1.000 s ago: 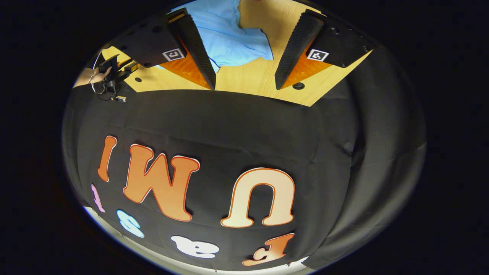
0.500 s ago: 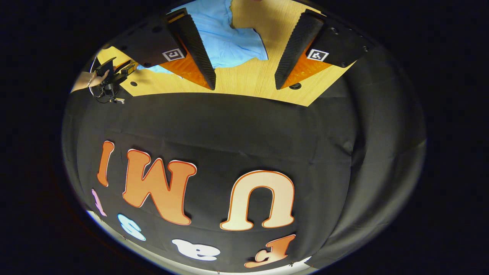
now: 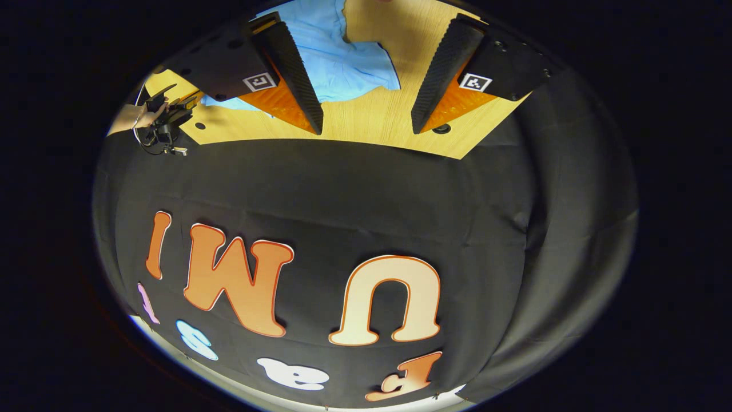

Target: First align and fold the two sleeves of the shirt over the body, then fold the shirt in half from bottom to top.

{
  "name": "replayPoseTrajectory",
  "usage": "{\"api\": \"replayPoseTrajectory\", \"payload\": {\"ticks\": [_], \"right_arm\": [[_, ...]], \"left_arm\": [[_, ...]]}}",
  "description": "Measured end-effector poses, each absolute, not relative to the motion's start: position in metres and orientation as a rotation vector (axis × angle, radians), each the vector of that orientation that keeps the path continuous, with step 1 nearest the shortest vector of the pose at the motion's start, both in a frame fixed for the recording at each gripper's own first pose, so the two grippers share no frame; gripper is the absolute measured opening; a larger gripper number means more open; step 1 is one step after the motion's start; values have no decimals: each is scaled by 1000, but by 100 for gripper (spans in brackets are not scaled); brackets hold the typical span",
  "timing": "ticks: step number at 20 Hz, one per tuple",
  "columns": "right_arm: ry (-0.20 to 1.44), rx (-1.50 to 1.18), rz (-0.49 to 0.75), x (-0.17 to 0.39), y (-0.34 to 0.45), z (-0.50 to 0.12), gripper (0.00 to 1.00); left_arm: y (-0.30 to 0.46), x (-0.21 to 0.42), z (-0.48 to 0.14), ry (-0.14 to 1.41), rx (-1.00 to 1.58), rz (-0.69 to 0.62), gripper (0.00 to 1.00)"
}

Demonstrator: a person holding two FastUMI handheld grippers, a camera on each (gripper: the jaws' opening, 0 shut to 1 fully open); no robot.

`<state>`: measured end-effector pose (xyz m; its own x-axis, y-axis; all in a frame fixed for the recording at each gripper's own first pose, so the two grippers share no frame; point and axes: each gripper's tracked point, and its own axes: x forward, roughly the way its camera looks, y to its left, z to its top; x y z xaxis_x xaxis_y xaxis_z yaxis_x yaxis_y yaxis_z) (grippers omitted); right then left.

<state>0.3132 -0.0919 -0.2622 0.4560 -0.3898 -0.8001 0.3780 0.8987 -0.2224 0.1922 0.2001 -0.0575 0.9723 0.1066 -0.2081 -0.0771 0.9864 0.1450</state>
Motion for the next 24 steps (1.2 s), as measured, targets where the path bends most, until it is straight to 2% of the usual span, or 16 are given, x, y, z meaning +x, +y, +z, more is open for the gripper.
{"api": "replayPoseTrajectory", "payload": {"ticks": [1, 4, 8, 13, 16, 17, 18, 24], "right_arm": [[983, -14, -471, 314, -90, -262, 5], [945, 15, -465, 316, -80, -249, 1], [868, 71, -372, 321, -40, -214, 1], [824, 2, -207, 319, 33, -190, 0], [833, -44, -125, 314, 72, -195, 0], [835, -60, -107, 314, 81, -199, 6], [847, -60, -93, 311, 91, -205, 0], [886, -105, -1, 304, 130, -236, 3]], "left_arm": [[199, 191, -59, 217, 135, 91, 100], [200, 190, -56, 216, 142, 85, 100], [202, 188, -54, 213, 149, 76, 100], [205, 187, -49, 206, 161, 68, 100], [209, 185, -47, 203, 157, 65, 100], [211, 184, -48, 204, 154, 64, 100], [214, 183, -47, 203, 151, 66, 100], [225, 183, -46, 205, 146, 68, 100]]}}
